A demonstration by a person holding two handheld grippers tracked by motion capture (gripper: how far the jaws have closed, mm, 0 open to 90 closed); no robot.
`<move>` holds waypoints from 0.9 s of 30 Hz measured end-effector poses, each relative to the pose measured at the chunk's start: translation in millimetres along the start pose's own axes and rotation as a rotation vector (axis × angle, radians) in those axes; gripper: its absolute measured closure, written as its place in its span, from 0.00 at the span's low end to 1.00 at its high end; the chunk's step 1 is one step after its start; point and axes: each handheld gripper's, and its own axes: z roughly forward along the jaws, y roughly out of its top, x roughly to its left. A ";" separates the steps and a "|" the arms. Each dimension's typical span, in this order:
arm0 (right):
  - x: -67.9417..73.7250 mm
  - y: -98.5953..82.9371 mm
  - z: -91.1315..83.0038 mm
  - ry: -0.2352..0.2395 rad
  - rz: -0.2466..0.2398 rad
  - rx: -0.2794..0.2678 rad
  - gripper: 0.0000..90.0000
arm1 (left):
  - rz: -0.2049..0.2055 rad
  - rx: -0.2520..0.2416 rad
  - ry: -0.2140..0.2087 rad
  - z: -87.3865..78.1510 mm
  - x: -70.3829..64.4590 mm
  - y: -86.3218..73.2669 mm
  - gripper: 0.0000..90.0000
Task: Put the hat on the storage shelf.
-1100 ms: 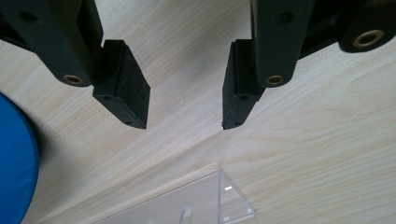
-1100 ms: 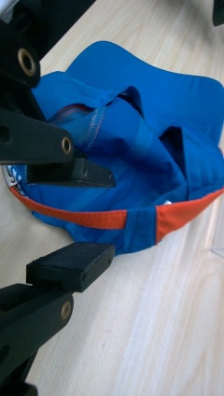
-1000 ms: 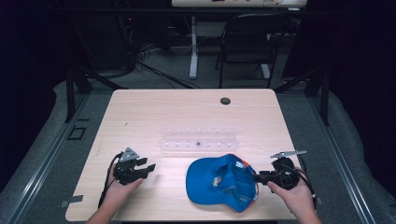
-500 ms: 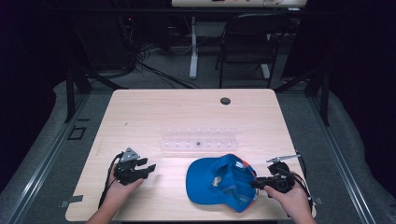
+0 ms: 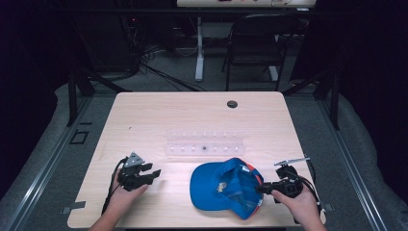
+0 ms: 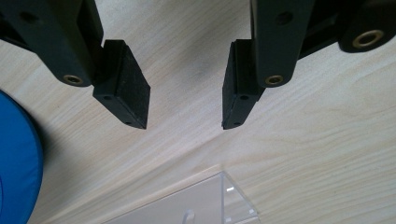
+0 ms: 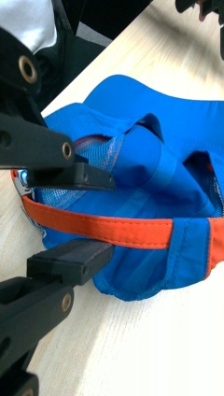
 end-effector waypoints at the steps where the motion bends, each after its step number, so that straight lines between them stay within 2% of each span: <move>1: 0.3 0.5 -0.4 0.000 -0.003 0.003 0.74 | 0.000 0.000 0.000 0.1 0.0 0.0 0.58; 12: 0.7 5.9 -3.3 0.033 0.041 -0.006 0.81 | -0.002 0.000 0.000 0.2 -0.2 -0.1 0.58; 14: 0.5 7.0 -3.9 0.033 0.068 -0.030 0.81 | -0.004 0.000 -0.001 0.4 -0.5 -0.2 0.58; 21: -0.8 9.1 -5.7 0.041 0.076 0.001 0.86 | -0.003 0.002 -0.001 1.0 -0.6 -0.1 0.58; 27: 0.3 10.4 -7.4 0.032 0.095 0.004 0.87 | -0.003 0.002 -0.002 0.9 -0.8 -0.1 0.58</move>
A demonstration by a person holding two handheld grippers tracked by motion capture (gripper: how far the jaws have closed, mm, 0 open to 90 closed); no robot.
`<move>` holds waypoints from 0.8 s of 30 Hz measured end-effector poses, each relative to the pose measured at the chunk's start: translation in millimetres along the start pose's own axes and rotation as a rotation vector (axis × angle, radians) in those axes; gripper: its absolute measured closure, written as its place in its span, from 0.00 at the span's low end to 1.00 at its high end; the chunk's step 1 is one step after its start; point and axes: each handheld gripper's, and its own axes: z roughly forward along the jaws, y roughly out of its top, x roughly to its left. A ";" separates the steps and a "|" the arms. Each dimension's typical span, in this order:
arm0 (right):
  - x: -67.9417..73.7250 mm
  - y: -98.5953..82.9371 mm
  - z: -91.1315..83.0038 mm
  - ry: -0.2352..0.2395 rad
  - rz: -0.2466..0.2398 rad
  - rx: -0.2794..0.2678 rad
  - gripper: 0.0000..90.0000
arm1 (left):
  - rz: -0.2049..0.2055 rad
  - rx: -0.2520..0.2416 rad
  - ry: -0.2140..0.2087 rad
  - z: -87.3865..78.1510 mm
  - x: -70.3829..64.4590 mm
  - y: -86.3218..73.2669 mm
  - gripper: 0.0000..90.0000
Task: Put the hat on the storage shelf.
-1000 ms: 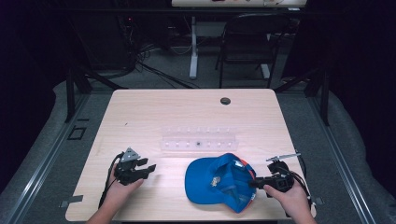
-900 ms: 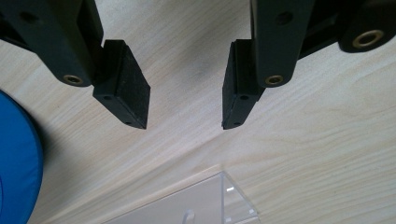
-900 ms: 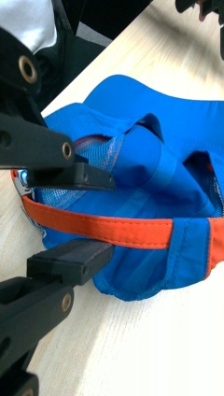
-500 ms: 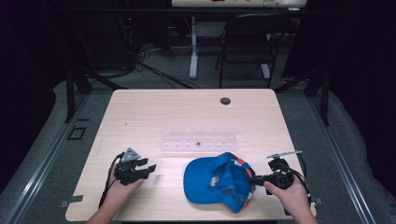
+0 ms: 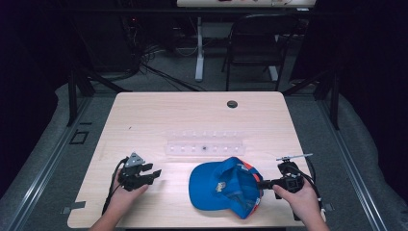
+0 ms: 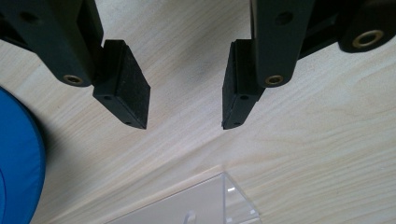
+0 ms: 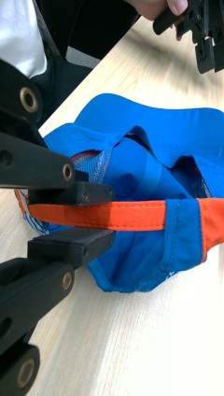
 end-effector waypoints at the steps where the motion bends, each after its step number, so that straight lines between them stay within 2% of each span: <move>1: 0.3 0.2 -0.5 -0.004 0.001 0.001 0.87 | 0.000 -0.001 0.000 0.0 0.0 0.0 0.58; 3: 0.7 0.1 -0.4 -0.005 0.012 -0.008 0.87 | 0.001 -0.001 0.000 0.0 -0.1 0.0 0.58; 6: 0.3 1.7 -2.6 -0.013 0.017 0.006 0.87 | 0.002 -0.001 0.001 0.1 -0.3 0.0 0.58; 9: 0.9 2.9 -3.6 -0.021 0.043 0.011 0.87 | 0.002 -0.001 0.001 0.2 -0.3 0.0 0.58; 12: 1.0 4.1 -4.3 -0.018 0.041 0.018 0.87 | 0.002 -0.002 0.000 0.3 -0.4 0.0 0.58; 17: 4.1 7.8 -7.5 -0.048 0.058 0.014 0.87 | 0.004 -0.001 0.001 0.1 -0.4 0.0 0.58; 24: 10.4 15.0 -13.3 -0.093 0.051 0.042 0.87 | 0.005 0.002 0.001 0.5 -0.6 0.0 0.58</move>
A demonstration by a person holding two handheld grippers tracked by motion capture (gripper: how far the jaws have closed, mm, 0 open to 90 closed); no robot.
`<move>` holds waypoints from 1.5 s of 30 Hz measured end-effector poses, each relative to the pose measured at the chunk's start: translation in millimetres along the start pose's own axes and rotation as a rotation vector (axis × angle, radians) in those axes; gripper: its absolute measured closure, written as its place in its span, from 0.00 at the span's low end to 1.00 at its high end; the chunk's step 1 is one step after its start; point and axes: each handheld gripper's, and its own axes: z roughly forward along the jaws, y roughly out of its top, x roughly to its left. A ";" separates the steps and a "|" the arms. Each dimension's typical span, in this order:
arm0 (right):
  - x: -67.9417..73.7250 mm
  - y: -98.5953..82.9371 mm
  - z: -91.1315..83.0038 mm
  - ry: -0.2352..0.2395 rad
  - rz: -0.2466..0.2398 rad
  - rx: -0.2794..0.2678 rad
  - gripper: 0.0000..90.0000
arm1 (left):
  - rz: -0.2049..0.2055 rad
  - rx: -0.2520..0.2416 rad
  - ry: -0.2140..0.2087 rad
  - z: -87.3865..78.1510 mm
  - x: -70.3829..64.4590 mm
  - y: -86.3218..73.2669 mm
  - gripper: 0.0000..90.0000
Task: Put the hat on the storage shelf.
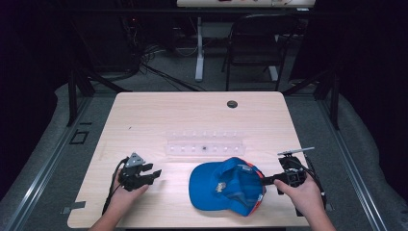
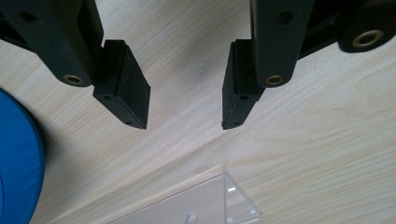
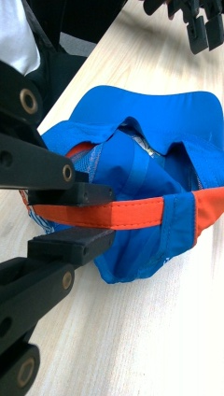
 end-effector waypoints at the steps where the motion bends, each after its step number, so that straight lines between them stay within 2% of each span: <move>1: 1.0 0.5 -0.1 -0.008 0.002 -0.001 0.87 | -0.001 0.000 0.000 0.1 -0.1 0.0 0.58; 3: 2.7 1.8 -1.0 -0.022 -0.009 0.006 0.87 | 0.001 -0.003 0.011 0.5 -0.8 -0.1 0.58; 5: 4.9 3.8 -1.6 -0.023 -0.028 0.012 0.87 | 0.001 0.001 0.001 0.3 -0.6 0.0 0.58; 8: 8.3 5.1 -2.4 -0.036 -0.028 0.027 0.87 | 0.005 0.003 0.001 0.3 -0.6 0.0 0.58; 11: 14.2 8.9 -3.6 -0.067 -0.066 0.065 0.87 | 0.003 0.004 0.001 0.7 -0.9 -0.1 0.58; 15: 20.5 14.5 -6.9 -0.082 -0.058 0.066 0.87 | 0.003 0.004 0.001 1.3 -1.4 -0.2 0.58; 19: 24.0 21.6 -13.1 -0.083 -0.065 0.099 0.87 | 0.002 0.005 -0.001 1.8 -1.9 -0.1 0.58; 20: 25.5 23.1 -14.0 -0.082 -0.052 0.101 0.87 | 0.003 0.005 -0.001 1.8 -2.0 -0.1 0.58; 23: 27.5 28.6 -16.4 -0.082 -0.052 0.120 0.87 | 0.005 0.006 0.001 1.8 -2.4 -0.1 0.58; 24: 29.6 29.4 -16.4 -0.087 -0.036 0.109 0.87 | 0.004 0.006 0.001 1.8 -2.6 -0.1 0.58; 25: 29.2 31.4 -17.9 -0.088 -0.055 0.126 0.87 | 0.004 0.006 0.000 1.8 -2.6 -0.2 0.58; 30: 37.9 37.7 -22.7 -0.097 -0.044 0.126 0.87 | 0.003 0.003 0.000 2.8 -2.4 -0.3 0.58; 31: 38.4 39.6 -24.4 -0.092 -0.055 0.143 0.87 | 0.003 0.003 0.000 2.8 -2.5 -0.3 0.58; 32: 40.5 40.3 -24.8 -0.095 -0.047 0.129 0.87 | 0.003 0.003 0.002 2.8 -2.7 -0.3 0.58; 33: 41.7 42.5 -26.5 -0.093 -0.058 0.145 0.87 | 0.003 0.004 -0.001 2.8 -2.6 -0.2 0.58; 34: 43.8 43.2 -26.5 -0.095 -0.051 0.131 0.87 | 0.010 0.009 -0.002 2.4 -2.2 0.1 0.58; 38: 49.4 48.1 -30.5 -0.092 -0.065 0.151 0.87 | 0.003 0.007 -0.003 2.4 -2.5 -0.1 0.58; 43: 53.2 51.0 -35.2 -0.086 -0.053 0.139 0.87 | 0.003 0.003 -0.001 3.1 -2.6 -0.3 0.58; 45: 55.0 54.8 -40.7 -0.085 -0.063 0.153 0.87 | 0.003 0.005 -0.001 3.0 -2.8 -0.2 0.58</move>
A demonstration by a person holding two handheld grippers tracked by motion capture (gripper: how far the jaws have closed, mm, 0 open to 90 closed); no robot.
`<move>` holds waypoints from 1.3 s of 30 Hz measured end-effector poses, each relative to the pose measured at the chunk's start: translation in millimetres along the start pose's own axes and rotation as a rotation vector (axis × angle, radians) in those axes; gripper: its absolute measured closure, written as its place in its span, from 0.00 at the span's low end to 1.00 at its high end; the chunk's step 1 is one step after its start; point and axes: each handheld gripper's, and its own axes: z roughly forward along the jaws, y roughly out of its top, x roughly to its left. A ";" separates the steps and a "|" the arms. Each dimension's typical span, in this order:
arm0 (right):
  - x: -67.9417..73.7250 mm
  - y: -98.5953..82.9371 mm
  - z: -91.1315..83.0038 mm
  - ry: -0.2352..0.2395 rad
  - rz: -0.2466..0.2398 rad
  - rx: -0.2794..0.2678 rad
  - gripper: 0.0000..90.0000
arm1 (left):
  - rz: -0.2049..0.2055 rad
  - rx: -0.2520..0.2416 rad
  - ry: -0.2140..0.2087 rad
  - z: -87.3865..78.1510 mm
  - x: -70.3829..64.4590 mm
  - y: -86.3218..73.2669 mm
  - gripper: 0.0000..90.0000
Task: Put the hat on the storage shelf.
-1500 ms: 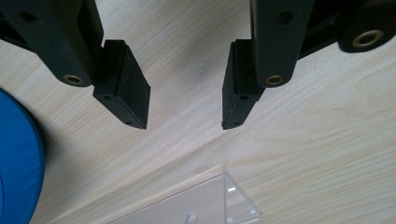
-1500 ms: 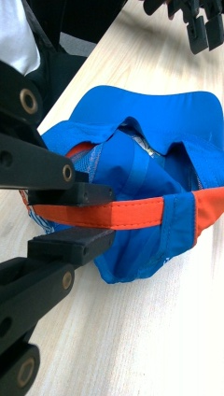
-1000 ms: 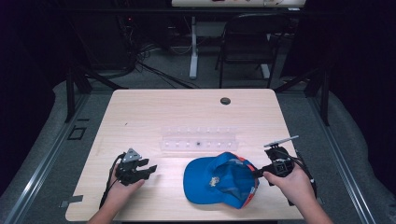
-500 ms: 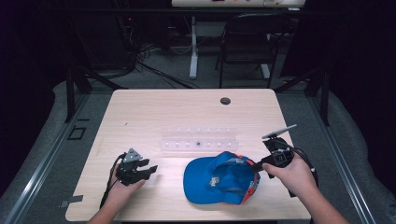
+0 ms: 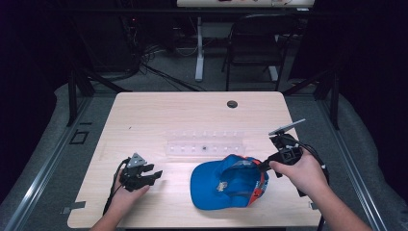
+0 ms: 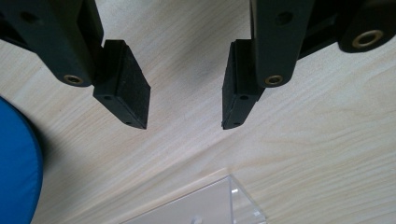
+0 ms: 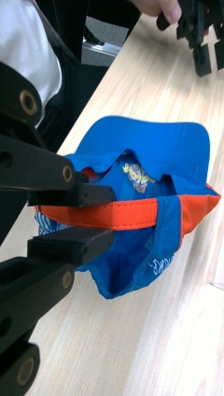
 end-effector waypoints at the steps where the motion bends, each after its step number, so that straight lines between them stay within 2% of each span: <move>1: 1.1 1.1 -2.3 0.003 0.005 -0.003 0.87 | 0.000 0.002 0.000 -0.1 0.1 0.0 0.58; 10: 11.7 8.2 -17.1 -0.023 0.013 -0.005 0.87 | 0.003 0.007 -0.003 0.3 -0.9 0.2 0.58; 14: 15.2 10.0 -21.8 -0.003 0.017 -0.003 0.87 | 0.004 0.008 -0.002 0.1 -0.6 0.2 0.58; 17: 15.5 12.8 -27.0 0.029 0.012 0.011 0.87 | 0.006 0.007 -0.002 0.3 -0.6 0.3 0.58; 23: 14.3 15.5 -30.3 0.124 0.070 -0.007 0.87 | 0.006 0.006 -0.002 0.2 -0.4 0.3 0.58; 25: 12.6 16.4 -31.8 0.160 0.066 0.001 0.87 | 0.005 0.006 -0.002 0.2 -0.4 0.4 0.58; 28: 12.7 16.9 -32.3 0.214 0.087 -0.005 0.87 | 0.004 0.006 -0.002 0.2 -0.8 0.2 0.58; 33: 12.5 17.6 -31.7 0.279 0.118 -0.019 0.87 | 0.005 0.007 -0.002 0.0 -0.6 0.3 0.58; 34: 11.0 18.2 -32.2 0.297 0.106 -0.016 0.87 | 0.005 0.007 -0.001 0.0 -0.6 0.3 0.58; 39: 10.8 19.1 -33.4 0.370 0.131 -0.032 0.87 | 0.005 0.005 -0.002 0.3 -0.7 0.3 0.58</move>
